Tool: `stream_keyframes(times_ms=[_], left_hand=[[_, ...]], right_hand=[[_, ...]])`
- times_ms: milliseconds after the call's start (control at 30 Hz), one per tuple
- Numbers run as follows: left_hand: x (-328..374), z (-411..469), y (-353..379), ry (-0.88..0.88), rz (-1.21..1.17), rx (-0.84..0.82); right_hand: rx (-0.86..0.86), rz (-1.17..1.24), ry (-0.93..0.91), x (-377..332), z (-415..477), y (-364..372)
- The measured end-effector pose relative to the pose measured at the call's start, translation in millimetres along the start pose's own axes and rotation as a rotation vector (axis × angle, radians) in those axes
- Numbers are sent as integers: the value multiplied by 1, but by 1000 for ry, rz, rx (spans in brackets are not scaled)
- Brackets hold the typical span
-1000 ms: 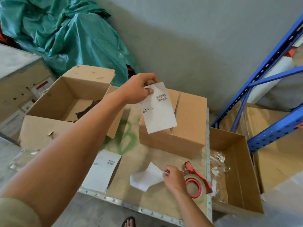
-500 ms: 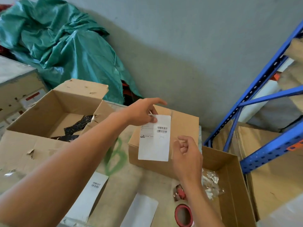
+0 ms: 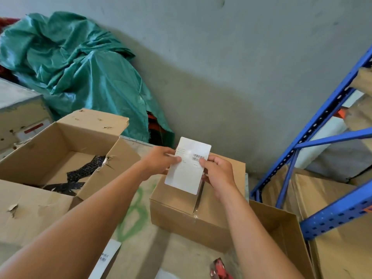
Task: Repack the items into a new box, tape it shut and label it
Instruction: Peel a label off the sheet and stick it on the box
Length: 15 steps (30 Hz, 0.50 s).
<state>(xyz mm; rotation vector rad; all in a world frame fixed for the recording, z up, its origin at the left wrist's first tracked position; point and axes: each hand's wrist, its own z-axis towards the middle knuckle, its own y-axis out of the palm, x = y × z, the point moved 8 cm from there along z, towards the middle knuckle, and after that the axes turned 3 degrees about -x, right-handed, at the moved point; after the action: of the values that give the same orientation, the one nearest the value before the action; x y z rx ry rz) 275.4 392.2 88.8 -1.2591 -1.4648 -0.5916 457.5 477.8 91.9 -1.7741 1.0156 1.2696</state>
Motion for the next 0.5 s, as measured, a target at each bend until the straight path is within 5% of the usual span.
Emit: stream_keyframes(times_ms=[100,500], left_hand=[[-29,9,-2,-83,-112,41],[-50,27,-15,-139,87,209]], right_hand=[[-22,-39,57,16,18,7],[28,-224,128,50,42,10]])
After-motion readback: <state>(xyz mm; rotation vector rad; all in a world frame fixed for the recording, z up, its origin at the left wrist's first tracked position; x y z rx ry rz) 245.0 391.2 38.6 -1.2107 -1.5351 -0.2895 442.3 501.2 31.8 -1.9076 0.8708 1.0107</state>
